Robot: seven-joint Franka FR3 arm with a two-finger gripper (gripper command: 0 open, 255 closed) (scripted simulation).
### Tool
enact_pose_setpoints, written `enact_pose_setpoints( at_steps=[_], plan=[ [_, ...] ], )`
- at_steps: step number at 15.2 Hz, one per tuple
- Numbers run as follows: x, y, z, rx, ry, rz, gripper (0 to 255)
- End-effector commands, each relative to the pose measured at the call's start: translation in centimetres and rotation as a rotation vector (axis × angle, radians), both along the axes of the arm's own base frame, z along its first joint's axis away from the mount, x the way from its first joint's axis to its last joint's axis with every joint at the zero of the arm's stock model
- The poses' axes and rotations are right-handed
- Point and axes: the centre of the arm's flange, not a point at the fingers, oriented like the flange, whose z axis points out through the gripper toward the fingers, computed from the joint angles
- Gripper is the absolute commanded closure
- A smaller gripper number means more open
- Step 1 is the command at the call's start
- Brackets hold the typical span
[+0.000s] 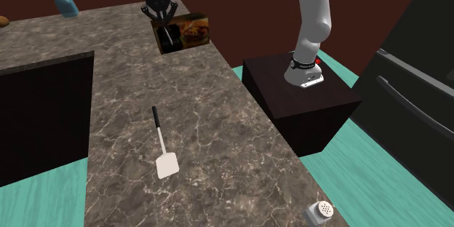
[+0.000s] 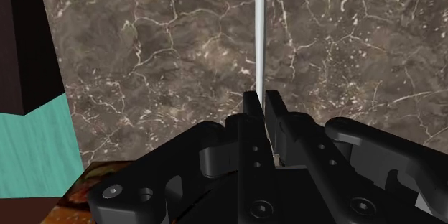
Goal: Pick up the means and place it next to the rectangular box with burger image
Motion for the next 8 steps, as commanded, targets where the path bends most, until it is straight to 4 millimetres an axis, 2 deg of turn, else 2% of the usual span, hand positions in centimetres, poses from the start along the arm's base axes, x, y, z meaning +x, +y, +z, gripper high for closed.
enact_pose_setpoints(
  at_steps=[1,8],
  plan=[
    [0.0,0.0,-1.1,0.000,-0.001,0.000,255],
    [0.0,0.0,-4.8,0.000,-0.001,0.000,255]
  ],
)
